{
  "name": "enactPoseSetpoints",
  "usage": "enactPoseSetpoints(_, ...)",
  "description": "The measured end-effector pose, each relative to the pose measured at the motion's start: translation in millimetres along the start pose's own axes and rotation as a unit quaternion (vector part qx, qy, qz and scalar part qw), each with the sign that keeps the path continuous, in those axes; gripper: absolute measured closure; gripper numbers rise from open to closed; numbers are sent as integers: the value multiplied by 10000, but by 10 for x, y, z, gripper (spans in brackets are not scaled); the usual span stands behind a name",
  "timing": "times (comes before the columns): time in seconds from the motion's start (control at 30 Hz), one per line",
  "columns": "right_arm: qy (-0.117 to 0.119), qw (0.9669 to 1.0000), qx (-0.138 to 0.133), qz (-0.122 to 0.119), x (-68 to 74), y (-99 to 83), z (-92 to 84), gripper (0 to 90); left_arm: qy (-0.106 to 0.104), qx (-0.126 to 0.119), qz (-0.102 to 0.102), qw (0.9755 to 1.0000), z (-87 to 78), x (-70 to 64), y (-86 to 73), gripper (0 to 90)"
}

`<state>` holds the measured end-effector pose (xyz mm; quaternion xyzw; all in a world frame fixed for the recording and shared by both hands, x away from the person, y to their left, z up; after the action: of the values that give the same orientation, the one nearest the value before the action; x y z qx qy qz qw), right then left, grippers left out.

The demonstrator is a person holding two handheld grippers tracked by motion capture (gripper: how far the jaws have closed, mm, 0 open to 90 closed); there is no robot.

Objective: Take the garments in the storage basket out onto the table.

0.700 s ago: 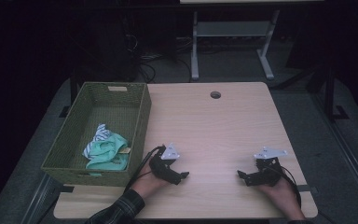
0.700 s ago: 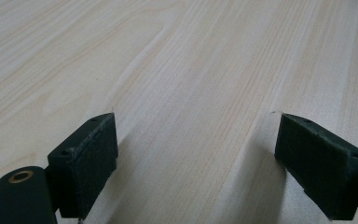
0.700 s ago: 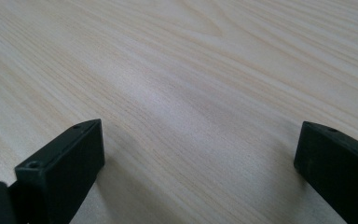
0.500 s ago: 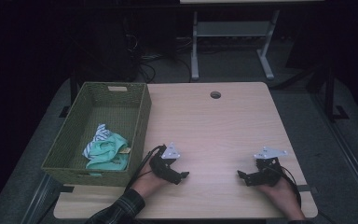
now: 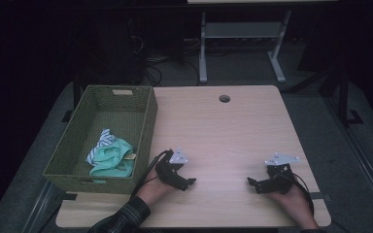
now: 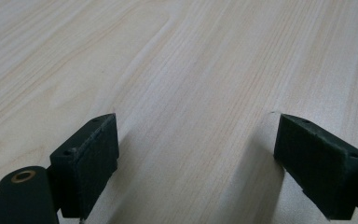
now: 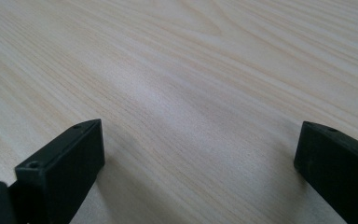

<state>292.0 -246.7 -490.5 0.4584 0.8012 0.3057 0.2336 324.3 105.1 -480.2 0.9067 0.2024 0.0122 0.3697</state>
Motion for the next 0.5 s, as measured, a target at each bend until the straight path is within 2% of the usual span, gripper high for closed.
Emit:
enactPoseSetpoints(0.33,2,10000,3,-8,0,-2,-2,10,-133,39,-129,9998,-21,12,21,132)
enactPoseSetpoints(0.5,5,10000,6,-3,1,-3,-5,10,-131,56,-128,9998,-30,11,36,132)
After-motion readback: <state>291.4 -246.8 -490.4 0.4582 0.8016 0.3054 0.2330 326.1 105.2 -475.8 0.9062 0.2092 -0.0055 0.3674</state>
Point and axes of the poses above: each handheld gripper's, and its own axes: z roughly forward along the jaws, y roughly out of its top, x roughly to its left, the point moved 1 cm from there along z, roughly forward along the jaws, and after that the axes turned 10 degrees about -y, right-handed, at the moved point
